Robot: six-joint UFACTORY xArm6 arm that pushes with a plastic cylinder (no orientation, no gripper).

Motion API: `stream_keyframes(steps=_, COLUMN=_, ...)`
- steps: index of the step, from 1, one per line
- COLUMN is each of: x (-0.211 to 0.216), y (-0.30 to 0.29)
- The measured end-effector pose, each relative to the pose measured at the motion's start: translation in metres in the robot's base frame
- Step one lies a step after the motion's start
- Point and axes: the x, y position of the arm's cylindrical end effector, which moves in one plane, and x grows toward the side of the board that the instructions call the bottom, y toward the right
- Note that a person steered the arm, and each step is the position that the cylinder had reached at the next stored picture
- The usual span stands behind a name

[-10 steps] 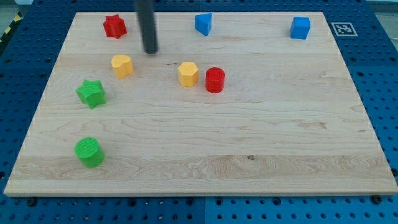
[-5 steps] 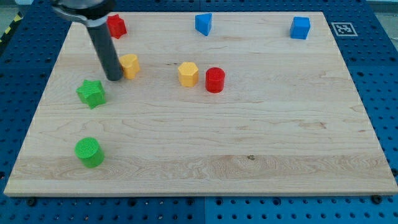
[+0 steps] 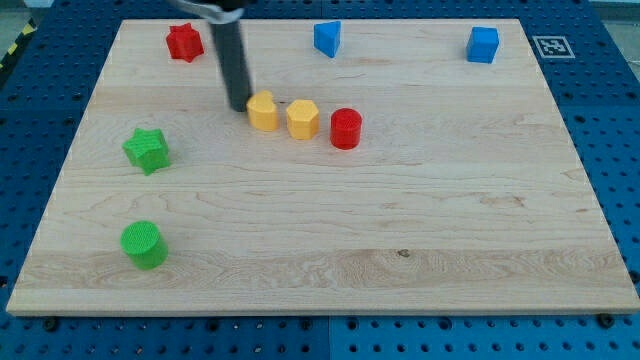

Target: Push the yellow blocks into the red circle

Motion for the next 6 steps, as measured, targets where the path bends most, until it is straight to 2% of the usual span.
stream_keyframes(steps=1, x=0.000, y=0.025)
stream_keyframes(steps=3, x=0.016, y=-0.002)
stream_keyframes(steps=4, x=0.025, y=0.037)
stream_keyframes(steps=5, x=0.026, y=0.034)
stream_keyframes(steps=6, x=0.032, y=-0.052)
